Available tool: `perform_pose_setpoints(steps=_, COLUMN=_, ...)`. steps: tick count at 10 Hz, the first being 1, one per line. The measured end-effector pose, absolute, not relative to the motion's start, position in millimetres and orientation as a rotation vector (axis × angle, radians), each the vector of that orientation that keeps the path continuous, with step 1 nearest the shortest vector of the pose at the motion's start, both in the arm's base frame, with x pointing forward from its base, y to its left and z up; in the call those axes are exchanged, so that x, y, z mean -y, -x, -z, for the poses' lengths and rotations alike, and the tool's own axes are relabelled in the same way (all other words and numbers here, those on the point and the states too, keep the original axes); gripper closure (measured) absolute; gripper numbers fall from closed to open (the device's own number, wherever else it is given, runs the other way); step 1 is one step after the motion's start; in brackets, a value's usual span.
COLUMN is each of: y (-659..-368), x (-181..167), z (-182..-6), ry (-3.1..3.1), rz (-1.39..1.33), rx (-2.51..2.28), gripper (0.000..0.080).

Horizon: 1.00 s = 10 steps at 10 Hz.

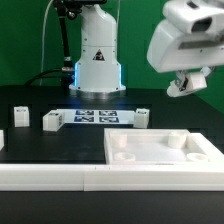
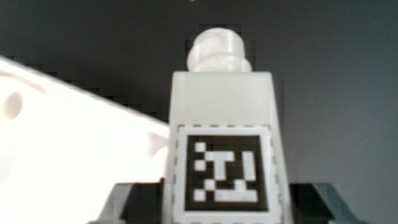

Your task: Assemble one leg

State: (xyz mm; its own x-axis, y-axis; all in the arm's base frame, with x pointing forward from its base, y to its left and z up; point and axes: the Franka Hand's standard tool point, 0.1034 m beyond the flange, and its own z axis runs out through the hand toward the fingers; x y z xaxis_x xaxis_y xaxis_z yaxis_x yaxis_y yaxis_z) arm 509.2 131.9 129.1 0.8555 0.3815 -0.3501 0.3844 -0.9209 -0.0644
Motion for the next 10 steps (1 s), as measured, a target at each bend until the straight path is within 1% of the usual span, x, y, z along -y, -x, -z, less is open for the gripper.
perform_pose_setpoints(steps=1, y=-512.0, x=-127.3, z=-141.1, ry=-3.030, rz=0.504, rx=-0.613, gripper=0.0508)
perform_pose_setpoints(steps=2, y=-516.9, x=-126.9, z=-147.8, ry=-3.044, rz=0.428, rx=-0.611, gripper=0.0508)
perform_pose_setpoints(steps=3, y=-521.6, x=-127.1, z=-144.9, ry=-3.064, rz=0.300, rx=-0.610, gripper=0.0508)
perform_pose_setpoints(steps=5, y=-522.7, x=-125.7, z=-143.7, ry=-3.078, rz=0.178, rx=-0.608, gripper=0.0508)
perform_pose_setpoints(steps=7, y=-533.1, x=-124.1, z=-142.3, ry=-3.093, rz=-0.103, rx=-0.618, gripper=0.0508)
perform_pose_setpoints(steps=8, y=-540.9, x=-120.0, z=-140.9, ry=-3.101, rz=-0.245, rx=-0.603, gripper=0.0508)
perform_pose_setpoints(steps=10, y=-561.9, x=-115.1, z=-144.0, ry=-3.135, rz=-0.422, rx=-0.484, gripper=0.0508)
